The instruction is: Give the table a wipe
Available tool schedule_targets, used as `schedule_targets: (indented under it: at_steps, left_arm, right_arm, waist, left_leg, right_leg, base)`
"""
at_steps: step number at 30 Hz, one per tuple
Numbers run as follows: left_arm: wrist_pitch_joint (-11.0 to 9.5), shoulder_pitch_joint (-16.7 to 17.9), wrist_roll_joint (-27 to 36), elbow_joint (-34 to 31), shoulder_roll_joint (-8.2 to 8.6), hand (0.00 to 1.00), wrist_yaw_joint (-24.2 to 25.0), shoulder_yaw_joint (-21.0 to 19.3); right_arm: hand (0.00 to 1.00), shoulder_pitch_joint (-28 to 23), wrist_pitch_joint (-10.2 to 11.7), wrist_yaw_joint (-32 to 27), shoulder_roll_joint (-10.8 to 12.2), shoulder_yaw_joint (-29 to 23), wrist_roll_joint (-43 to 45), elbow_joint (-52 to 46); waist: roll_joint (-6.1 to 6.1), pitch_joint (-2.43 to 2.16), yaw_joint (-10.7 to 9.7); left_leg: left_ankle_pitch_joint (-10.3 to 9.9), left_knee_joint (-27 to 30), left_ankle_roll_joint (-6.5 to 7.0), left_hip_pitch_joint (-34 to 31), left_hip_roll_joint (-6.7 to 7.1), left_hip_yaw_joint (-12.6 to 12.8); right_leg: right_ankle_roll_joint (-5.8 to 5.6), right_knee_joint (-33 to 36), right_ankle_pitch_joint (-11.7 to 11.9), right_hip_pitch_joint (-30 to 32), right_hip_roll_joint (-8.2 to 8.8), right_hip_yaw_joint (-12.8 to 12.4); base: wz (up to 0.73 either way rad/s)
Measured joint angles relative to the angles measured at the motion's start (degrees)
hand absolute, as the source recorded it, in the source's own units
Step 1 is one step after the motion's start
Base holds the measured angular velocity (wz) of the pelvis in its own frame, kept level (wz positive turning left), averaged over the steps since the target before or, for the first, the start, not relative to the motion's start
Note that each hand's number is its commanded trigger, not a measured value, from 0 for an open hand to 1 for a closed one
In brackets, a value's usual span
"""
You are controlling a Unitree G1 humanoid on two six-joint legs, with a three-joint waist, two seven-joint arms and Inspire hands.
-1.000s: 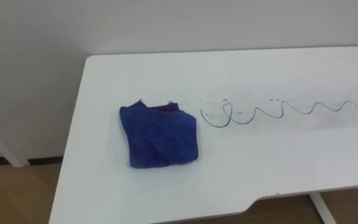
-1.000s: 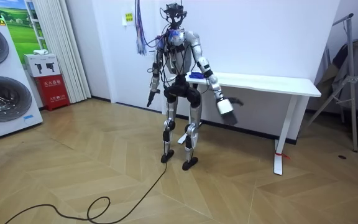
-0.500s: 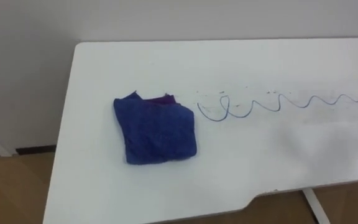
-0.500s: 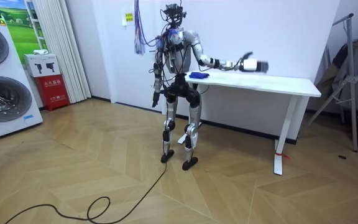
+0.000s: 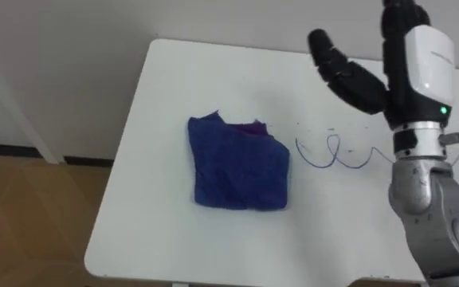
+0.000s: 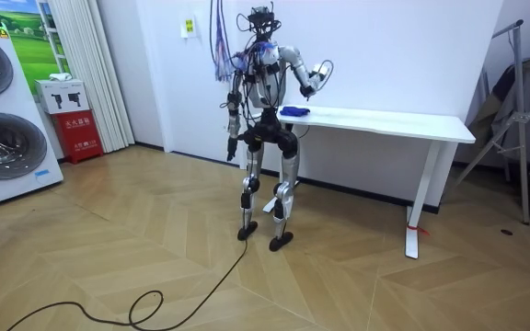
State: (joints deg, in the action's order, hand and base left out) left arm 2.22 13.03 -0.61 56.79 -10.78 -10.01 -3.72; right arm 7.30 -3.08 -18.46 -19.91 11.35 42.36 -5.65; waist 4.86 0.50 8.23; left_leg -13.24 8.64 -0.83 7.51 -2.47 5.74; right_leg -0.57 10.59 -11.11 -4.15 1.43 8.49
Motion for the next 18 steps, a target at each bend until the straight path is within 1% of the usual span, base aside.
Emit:
schedule_targets:
  at_steps: [1,2,3,4,5,6,8,10,12,13,14,17,18]
  left_arm:
    - [0.0,-0.1,0.0,-0.2,-0.11,0.00,0.0,0.7]
    - [-0.1,-0.5,0.0,-0.1,-0.15,0.00,-0.1,1.4]
    - [-0.2,-0.6,0.0,-0.1,-0.19,0.00,-0.1,1.8]
    - [-0.3,-1.2,0.0,0.0,-0.16,0.00,-0.1,2.1]
    - [-0.3,-1.5,0.0,0.0,-0.14,0.00,-0.1,2.3]
    - [-0.3,-1.7,0.0,0.0,-0.11,0.00,0.0,2.3]
    - [-0.3,-2.2,-0.3,0.0,-0.10,0.00,0.4,2.5]
    - [-0.3,-2.8,-0.4,0.0,-0.07,0.00,0.7,2.4]
    - [-0.3,-3.4,-1.0,0.0,0.07,0.00,0.9,1.9]
    - [-0.3,-3.6,-1.3,-0.1,0.03,0.00,1.1,1.9]
    - [-0.3,-3.8,-1.3,-0.1,0.02,0.00,1.3,1.9]
    - [-0.3,-3.7,-1.3,0.0,0.02,0.00,1.7,2.1]
    - [-0.3,-3.7,-1.2,0.0,0.00,0.00,1.7,2.1]
  right_arm:
    - [0.00,0.6,0.0,0.8,0.0,2.9,0.1,0.5]
    - [0.00,0.6,0.0,2.1,0.0,5.4,0.2,0.6]
    - [0.00,0.6,0.0,2.7,0.0,6.6,0.4,0.8]
    - [0.00,0.6,0.0,3.9,0.1,8.6,0.8,1.2]
    - [0.00,0.6,0.0,5.1,0.1,10.0,1.3,1.4]
    - [0.00,0.6,0.0,5.5,0.1,10.6,1.9,1.5]
    - [0.00,0.6,-0.1,6.6,0.1,13.0,5.2,2.9]
    - [0.00,0.6,-0.2,8.3,0.1,14.4,7.1,3.4]
    - [0.00,0.6,0.0,9.8,0.4,14.7,10.4,4.7]
    - [0.00,0.6,-0.2,10.5,0.7,15.1,11.8,6.1]
    - [0.00,0.6,-0.3,11.3,1.7,15.1,12.4,8.2]
    - [0.00,0.6,-0.8,13.2,3.0,15.6,12.6,13.0]
    - [0.00,0.6,-0.8,13.4,3.1,15.8,12.6,14.0]
  waist:
    - [0.00,0.04,0.6]
    - [-0.08,0.12,0.9]
    - [-0.09,0.12,0.9]
    - [-0.09,0.12,1.2]
    - [-0.01,0.07,1.8]
    - [-0.02,0.07,2.1]
    - [-0.30,0.23,3.2]
    - [-0.40,0.30,3.5]
    - [-0.45,0.32,3.9]
    - [-0.48,0.32,4.5]
    - [-0.48,0.30,4.7]
    - [-0.43,0.26,4.8]
    - [-0.43,0.26,4.8]
  left_leg:
    - [0.0,0.0,0.00,-0.1,0.01,-0.1]
    - [0.0,0.0,0.00,-0.2,0.06,-0.8]
    - [0.0,0.0,0.00,-0.1,0.10,-1.2]
    - [0.0,0.0,0.00,-0.1,0.13,-1.5]
    - [0.0,0.0,0.00,-0.2,0.19,-1.9]
    - [0.0,0.0,0.00,-0.2,0.18,-2.0]
    - [0.0,0.0,0.00,-0.3,0.17,-2.2]
    - [0.0,0.0,0.00,-0.7,0.18,-2.7]
    - [0.0,0.1,0.00,-1.1,0.23,-2.8]
    - [0.0,0.1,0.00,-1.1,0.24,-2.8]
    - [0.0,0.1,0.00,-1.1,0.23,-2.8]
    - [0.0,0.1,0.00,-1.1,0.23,-2.9]
    - [0.0,0.1,0.00,-1.1,0.23,-2.9]
  right_leg:
    - [-0.01,-0.1,0.0,-0.2,0.06,0.5]
    - [-0.01,-0.2,0.0,-0.6,0.12,1.3]
    - [-0.01,-0.3,0.0,-0.8,0.18,1.5]
    - [-0.01,-0.6,0.0,-0.9,0.24,2.3]
    - [-0.02,-1.0,0.0,-1.3,0.27,2.6]
    - [-0.02,-1.0,0.0,-1.5,0.26,2.7]
    - [-0.02,-1.0,0.0,-1.7,0.23,2.7]
    - [-0.02,-1.0,0.0,-1.5,0.23,2.7]
    - [-0.01,-1.0,0.0,-1.1,0.26,2.8]
    - [-0.01,-1.0,0.0,-1.0,0.25,2.8]
    - [-0.01,-1.0,0.0,-1.0,0.25,2.8]
    - [-0.01,-1.0,0.0,-1.0,0.25,2.8]
    - [-0.01,-1.0,0.0,-1.0,0.25,2.8]
  base:
    - [0.08]
    - [0.19]
    - [0.31]
    - [0.23]
    - [0.16]
    - [0.11]
    - [0.06]
    - [0.09]
    - [0.04]
    - [-0.04]
    - [0.00]
    - [0.00]
    - [0.00]
